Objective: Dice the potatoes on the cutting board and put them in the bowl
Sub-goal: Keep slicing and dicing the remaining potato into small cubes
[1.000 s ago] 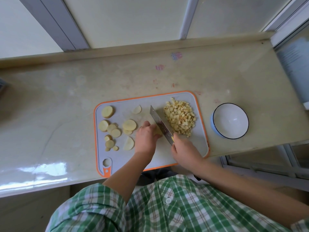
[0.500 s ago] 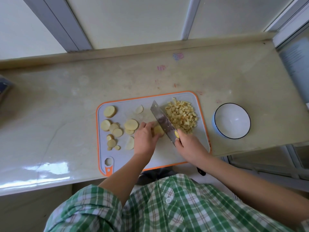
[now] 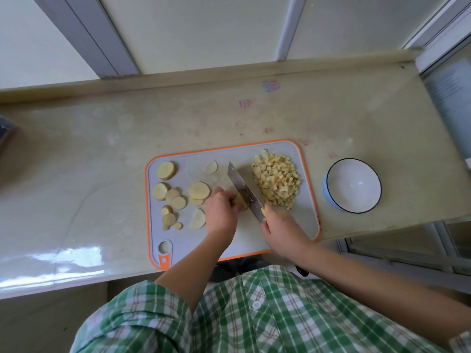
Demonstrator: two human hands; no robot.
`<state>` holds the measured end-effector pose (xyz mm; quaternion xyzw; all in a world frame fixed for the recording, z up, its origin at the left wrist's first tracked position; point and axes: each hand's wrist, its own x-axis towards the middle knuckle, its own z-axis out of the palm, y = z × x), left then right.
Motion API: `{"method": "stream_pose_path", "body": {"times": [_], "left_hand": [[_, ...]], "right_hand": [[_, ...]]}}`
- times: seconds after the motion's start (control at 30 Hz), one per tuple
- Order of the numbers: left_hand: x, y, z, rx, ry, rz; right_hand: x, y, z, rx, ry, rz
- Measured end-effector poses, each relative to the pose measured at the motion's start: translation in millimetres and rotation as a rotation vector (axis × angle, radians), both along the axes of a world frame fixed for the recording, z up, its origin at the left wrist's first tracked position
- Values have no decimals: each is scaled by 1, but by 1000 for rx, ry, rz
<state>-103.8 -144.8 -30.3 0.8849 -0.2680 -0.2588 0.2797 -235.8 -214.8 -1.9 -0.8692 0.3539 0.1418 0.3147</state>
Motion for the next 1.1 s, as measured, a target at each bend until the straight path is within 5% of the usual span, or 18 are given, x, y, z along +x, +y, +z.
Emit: {"method": "stream_pose_path", "body": {"times": [0.47,1.1], "left_hand": [[4,9,-3,-56,39,52],[2,4,2,-47,149,180]], "right_hand": [[-2,-5,4,16,-114,-26],[4,13,-10,-29,-29,-47]]}}
